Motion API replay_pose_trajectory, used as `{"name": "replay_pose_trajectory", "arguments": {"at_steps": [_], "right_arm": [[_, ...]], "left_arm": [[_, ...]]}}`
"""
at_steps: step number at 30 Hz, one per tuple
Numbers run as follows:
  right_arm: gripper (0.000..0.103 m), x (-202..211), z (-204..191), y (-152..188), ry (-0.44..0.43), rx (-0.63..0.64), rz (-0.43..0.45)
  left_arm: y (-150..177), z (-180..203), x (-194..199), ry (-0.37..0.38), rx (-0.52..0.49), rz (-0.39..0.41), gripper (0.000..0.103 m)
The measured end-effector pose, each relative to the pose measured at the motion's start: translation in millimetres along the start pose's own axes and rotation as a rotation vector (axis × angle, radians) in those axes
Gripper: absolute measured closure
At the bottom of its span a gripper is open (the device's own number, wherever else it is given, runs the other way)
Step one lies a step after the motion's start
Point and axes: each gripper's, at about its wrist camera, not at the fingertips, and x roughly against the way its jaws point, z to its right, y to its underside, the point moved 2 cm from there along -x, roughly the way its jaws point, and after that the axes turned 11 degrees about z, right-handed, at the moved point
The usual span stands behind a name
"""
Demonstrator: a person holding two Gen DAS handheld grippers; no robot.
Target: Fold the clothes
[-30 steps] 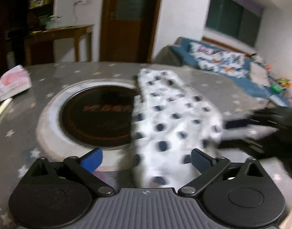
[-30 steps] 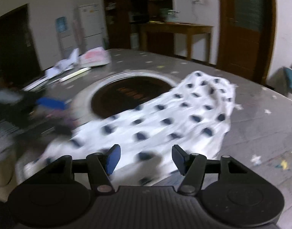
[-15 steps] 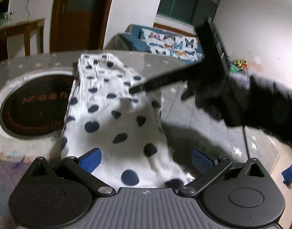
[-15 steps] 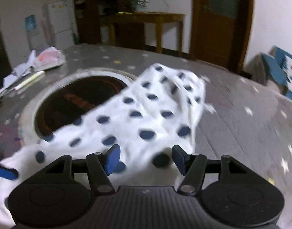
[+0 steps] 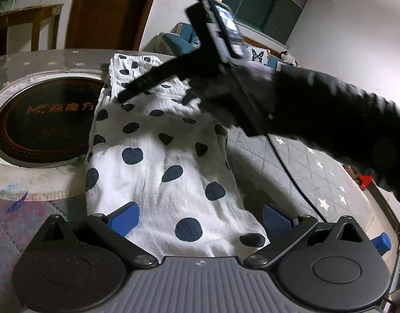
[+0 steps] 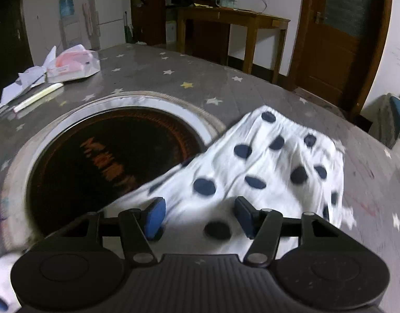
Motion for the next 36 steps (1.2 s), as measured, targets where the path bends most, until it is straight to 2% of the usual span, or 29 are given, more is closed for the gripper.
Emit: {"name": "replay_pose_trajectory", "arguments": {"at_steps": [4,7,12,17,22,23,28,30,32,36], "right_arm": [[0.042,-2,21,-8,0.004,-0.084,0.030],[0.042,9,39,-2,0.023,-0.135,0.038],[0.043,13,77,13,0.101,-0.207,0.023],[0.044,15,88,-3,0.089,-0.256,0.090],[0.056,0,107,-14,0.184,-0.288,0.088],[0.061,-5,112,-15,0.204,-0.304,0.086],[0.071,-29,129,-18,0.250,-0.326,0.075],[0.086,-38,131,-18,0.263,-0.324,0.064],[0.092,-37,130,-19,0.278,-0.298,0.077],[0.094,-35,136,-24,0.309,-0.281,0.100]], "left_arm": [[0,-2,0,0.007,0.014,0.000,0.000],[0,-2,1,0.012,0.019,0.004,0.000],[0,-2,0,0.019,0.008,0.002,0.000],[0,-4,1,0.018,0.016,0.002,0.000],[-1,-5,0,0.021,0.020,0.001,0.000],[-1,-5,0,0.022,0.021,0.001,0.000],[-1,-6,0,0.026,0.025,0.000,0.000],[-1,-7,0,0.029,0.029,0.000,0.000],[-1,-7,1,0.032,0.032,0.000,0.000],[0,-7,2,0.037,0.031,0.003,0.000]]}}
